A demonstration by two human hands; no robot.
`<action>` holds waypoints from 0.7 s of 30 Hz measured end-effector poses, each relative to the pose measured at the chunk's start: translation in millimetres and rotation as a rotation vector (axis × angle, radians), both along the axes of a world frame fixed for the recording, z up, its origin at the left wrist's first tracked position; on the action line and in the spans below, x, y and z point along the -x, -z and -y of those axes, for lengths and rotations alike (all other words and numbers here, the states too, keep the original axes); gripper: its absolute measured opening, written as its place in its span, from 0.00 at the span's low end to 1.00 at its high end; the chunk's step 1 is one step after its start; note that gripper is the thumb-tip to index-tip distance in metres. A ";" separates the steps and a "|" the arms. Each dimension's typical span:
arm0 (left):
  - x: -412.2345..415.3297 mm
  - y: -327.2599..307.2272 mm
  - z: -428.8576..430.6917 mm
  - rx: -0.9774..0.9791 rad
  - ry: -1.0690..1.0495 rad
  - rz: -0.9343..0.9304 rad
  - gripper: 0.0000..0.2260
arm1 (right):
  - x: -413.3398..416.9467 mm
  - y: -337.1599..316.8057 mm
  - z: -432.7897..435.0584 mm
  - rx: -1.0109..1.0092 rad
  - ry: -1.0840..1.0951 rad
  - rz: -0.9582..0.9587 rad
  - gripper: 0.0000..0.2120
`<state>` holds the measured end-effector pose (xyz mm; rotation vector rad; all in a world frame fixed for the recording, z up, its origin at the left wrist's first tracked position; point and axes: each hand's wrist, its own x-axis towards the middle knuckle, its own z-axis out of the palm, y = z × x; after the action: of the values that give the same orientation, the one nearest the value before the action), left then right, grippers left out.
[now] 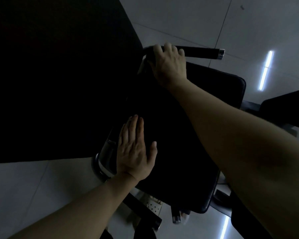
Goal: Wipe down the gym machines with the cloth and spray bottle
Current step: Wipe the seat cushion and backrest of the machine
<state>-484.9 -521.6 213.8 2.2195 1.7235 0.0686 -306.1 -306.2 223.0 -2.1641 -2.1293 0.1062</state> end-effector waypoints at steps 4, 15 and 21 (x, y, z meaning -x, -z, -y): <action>0.5 0.7 -0.4 -0.020 0.002 0.023 0.33 | 7.4 -4.2 55.6 0.020 0.126 -0.062 0.20; 2.1 0.9 2.1 -0.028 0.016 0.071 0.34 | 17.2 -10.7 175.4 0.019 0.020 0.072 0.18; 3.8 7.6 2.0 -0.079 0.029 0.068 0.32 | -17.3 0.3 41.3 -0.036 0.216 0.078 0.21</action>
<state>-488.7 -523.6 206.2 2.2702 1.6795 0.2056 -288.8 -347.5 222.8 -2.3963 -1.9027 -0.0349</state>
